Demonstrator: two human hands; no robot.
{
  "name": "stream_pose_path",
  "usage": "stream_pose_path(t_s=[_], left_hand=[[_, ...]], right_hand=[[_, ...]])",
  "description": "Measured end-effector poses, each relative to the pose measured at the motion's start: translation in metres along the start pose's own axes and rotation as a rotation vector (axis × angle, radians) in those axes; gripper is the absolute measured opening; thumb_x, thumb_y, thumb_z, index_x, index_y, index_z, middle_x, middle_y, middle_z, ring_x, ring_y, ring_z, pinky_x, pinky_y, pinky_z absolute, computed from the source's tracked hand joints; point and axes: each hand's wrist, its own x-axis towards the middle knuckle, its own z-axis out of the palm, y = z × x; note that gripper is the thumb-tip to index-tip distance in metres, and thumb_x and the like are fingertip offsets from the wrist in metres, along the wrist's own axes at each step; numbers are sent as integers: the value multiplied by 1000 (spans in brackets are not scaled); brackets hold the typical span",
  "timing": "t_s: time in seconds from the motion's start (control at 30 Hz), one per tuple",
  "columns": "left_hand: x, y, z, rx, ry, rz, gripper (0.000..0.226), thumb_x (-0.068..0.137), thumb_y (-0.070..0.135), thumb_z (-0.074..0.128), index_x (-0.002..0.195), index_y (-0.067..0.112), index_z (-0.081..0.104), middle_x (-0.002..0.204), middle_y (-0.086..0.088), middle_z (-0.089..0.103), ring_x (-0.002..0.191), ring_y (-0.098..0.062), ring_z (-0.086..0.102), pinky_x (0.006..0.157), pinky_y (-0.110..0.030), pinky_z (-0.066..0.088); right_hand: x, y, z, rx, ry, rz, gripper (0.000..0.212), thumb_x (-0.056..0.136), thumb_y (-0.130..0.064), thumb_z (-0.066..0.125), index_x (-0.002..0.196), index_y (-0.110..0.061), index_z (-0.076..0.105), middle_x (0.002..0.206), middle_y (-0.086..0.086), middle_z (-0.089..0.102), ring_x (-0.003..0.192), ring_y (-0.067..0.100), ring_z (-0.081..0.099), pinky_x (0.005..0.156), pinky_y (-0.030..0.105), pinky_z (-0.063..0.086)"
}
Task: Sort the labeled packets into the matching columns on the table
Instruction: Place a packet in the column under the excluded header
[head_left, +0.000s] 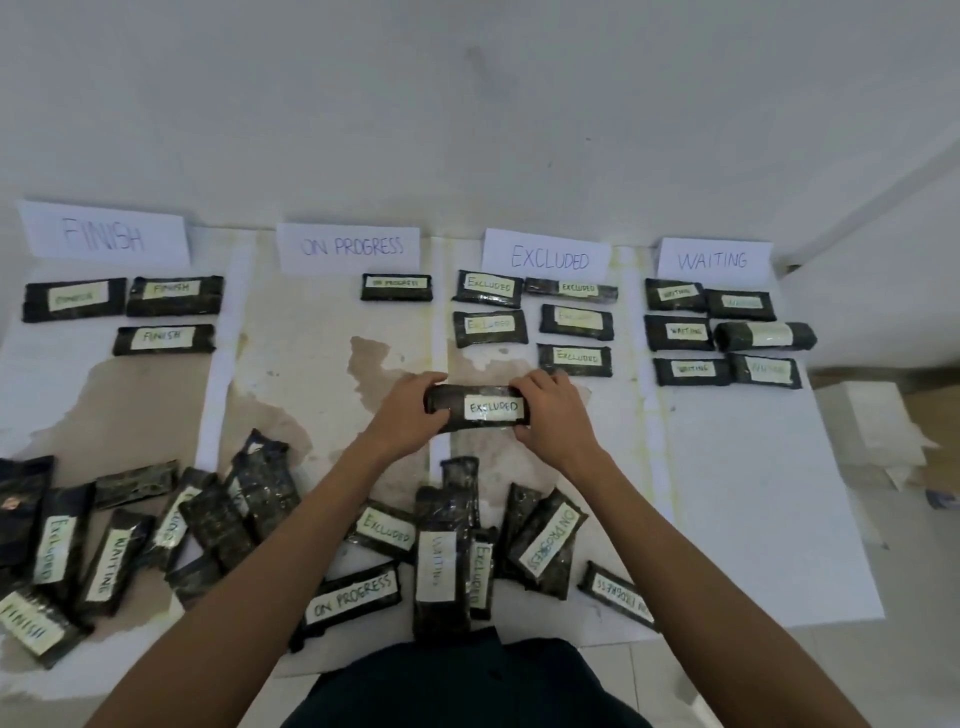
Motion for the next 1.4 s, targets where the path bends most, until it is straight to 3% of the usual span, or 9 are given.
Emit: stream_pose_path(t_s=[0.2,0.4,0.67,0.77,1.0,1.23,1.4], left_hand=[[42,6,11,-30,170,-27,64,75,7,69,134,12,44,126,-14,39,109,-22,47,94,-22,36],[68,-9,15,44,183,25,69,70,1,73,133,5,45,124,-18,42,110,-28,50,93,-22,39],[61,-5,34,131,122,196,68,70,7,75,132,8,47,120,-13,50,108,-26,50,95,-34,45],[58,6,53,175,79,175,67,70,12,75,132,13,47,124,-10,50,110,-26,47,97,-38,42],[58,37,103,50,19,190,68,71,0,68,134,10,44,126,-13,47,117,-24,44,104,-29,34],[58,57,124,-15,-6,183,64,77,-5,63,136,6,41,125,-14,43,110,-14,42,97,-12,28],[49,57,126,49,-56,181,63,79,-3,61,137,8,40,127,-14,46,114,-23,47,101,-26,36]], right_hand=[[46,21,8,41,-13,-13,56,75,-24,73,126,-11,52,121,13,48,109,30,45,94,37,41],[71,34,24,68,-45,-55,55,77,-28,72,125,-11,52,122,12,47,109,29,44,92,38,44],[48,65,24,38,32,-77,55,58,-26,82,107,-8,63,103,13,59,91,32,51,75,41,47],[29,87,22,42,19,-42,56,59,-22,81,110,-8,63,105,13,60,93,33,52,76,42,47],[7,133,14,22,-19,76,54,60,-13,81,111,-8,63,107,15,59,92,36,52,75,42,46],[1,157,10,12,-32,113,55,58,-8,82,110,-5,64,103,18,60,88,38,53,73,44,48],[-7,157,12,11,-71,129,55,67,-12,78,119,-6,59,114,17,56,98,37,49,81,44,44]])
